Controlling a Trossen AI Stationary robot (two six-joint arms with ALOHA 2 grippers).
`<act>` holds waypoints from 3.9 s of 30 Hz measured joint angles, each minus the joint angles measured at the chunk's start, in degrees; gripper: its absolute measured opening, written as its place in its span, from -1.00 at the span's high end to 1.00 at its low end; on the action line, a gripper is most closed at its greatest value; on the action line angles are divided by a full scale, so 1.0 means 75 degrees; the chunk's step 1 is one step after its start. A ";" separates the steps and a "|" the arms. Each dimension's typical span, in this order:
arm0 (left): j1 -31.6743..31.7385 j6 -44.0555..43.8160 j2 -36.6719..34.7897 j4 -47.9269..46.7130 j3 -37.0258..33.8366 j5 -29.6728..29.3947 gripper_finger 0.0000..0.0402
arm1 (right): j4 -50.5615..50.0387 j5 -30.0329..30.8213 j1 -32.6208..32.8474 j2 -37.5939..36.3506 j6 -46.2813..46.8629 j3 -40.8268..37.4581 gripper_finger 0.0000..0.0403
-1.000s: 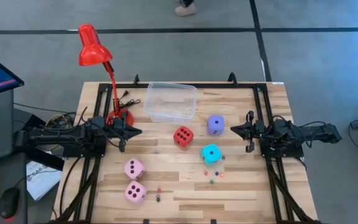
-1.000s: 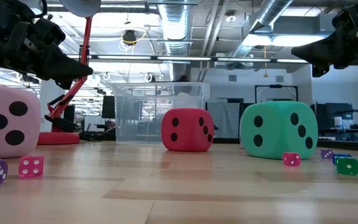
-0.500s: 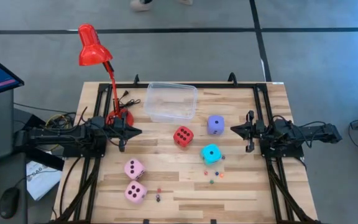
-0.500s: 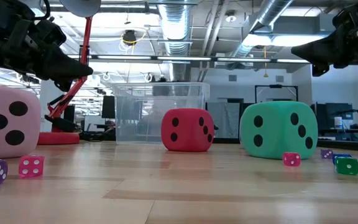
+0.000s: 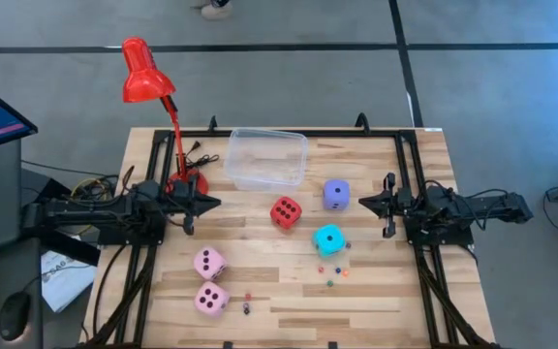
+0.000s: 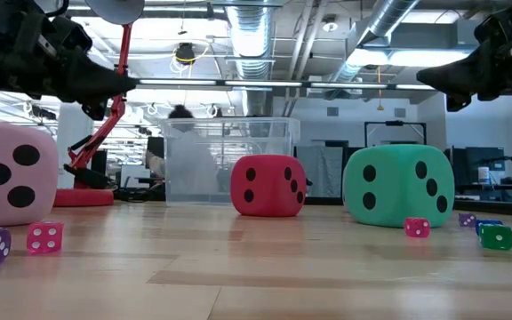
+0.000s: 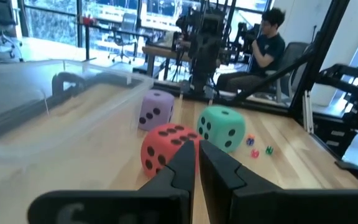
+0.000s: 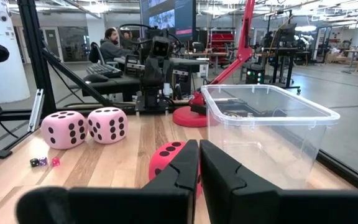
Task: Pick & Place Dice
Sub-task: Put the large purple die into the transparent bin
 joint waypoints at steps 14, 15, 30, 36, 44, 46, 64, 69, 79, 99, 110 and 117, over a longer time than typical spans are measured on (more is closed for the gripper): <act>0.0000 0.0000 0.0000 0.0048 0.0002 -0.0001 0.94 | 0.0015 0.0020 -0.0162 0.0003 -0.0002 0.0000 0.94; 0.0000 0.0001 0.0000 0.0048 0.0002 0.0000 0.94 | 0.0015 0.0020 -0.0162 0.0003 0.0000 0.0000 0.94; 0.0000 0.0003 0.0000 0.0051 0.0002 -0.0003 0.94 | 0.0297 0.0115 -0.0170 0.0003 -0.0014 -0.0006 0.94; 0.0000 0.0003 0.0002 0.0054 0.0002 -0.0007 0.94 | 0.0709 0.0209 -0.0350 0.0003 0.0079 -0.0006 0.96; 0.0000 0.0003 0.0000 0.0057 0.0001 -0.0061 0.94 | 0.0702 0.0206 -0.0508 0.0017 0.0001 0.0261 0.99; 0.0000 0.0003 0.0000 0.0059 0.0000 -0.0060 0.94 | 0.0718 0.0197 -0.0559 0.0093 0.0000 0.0380 0.99; 0.0000 0.0003 0.0001 0.0059 0.0000 -0.0058 0.94 | 0.0207 0.0215 -0.1325 0.3223 0.0087 0.2615 0.99; 0.0000 0.0003 0.0000 0.0057 0.0000 -0.0058 0.94 | -0.0201 0.0215 -0.1905 0.3955 0.0150 0.3456 1.00; 0.0000 0.0003 0.0001 0.0056 0.0000 -0.0058 0.94 | -0.3313 0.0133 -0.2708 0.5247 0.0460 0.5276 1.00; 0.0000 0.0003 0.0000 0.0057 0.0000 -0.0058 0.94 | -0.4804 -0.2417 -0.4341 0.7618 -0.1579 0.6699 1.00; 0.0000 0.0003 0.0000 0.0057 0.0000 -0.0058 0.94 | -0.6231 -0.3647 -0.5061 0.8815 -0.2231 0.7118 1.00; 0.0000 0.0000 0.0000 0.0057 0.0000 -0.0058 0.94 | -0.6588 -0.3652 -0.4933 0.9578 -0.3193 0.7599 1.00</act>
